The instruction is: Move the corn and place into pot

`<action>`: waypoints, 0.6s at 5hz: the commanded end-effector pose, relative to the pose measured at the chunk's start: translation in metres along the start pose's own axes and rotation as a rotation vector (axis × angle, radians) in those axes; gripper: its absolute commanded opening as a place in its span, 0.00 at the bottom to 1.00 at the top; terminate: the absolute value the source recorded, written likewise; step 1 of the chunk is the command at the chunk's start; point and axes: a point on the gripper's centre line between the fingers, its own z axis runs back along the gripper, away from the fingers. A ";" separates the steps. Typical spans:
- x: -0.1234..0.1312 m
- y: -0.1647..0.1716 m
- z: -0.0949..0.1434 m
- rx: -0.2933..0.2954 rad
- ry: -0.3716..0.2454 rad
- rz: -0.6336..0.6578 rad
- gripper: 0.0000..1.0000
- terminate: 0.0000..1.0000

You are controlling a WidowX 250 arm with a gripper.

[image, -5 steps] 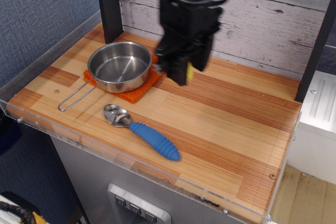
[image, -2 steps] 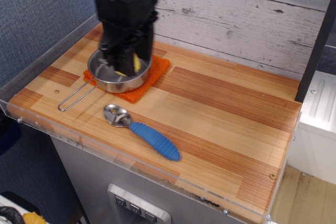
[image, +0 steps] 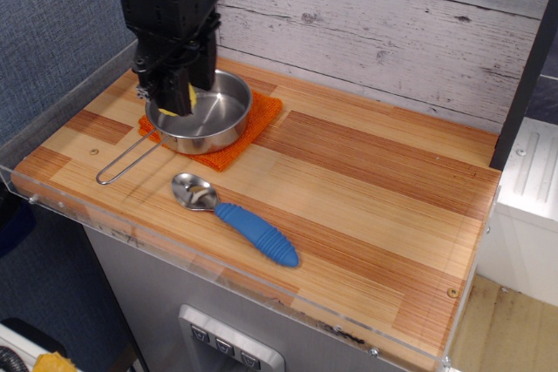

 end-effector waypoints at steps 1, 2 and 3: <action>0.025 -0.019 -0.006 -0.044 -0.002 0.081 0.00 0.00; 0.027 -0.033 -0.017 -0.031 0.000 0.078 0.00 0.00; 0.033 -0.034 -0.029 0.005 -0.010 0.107 0.00 0.00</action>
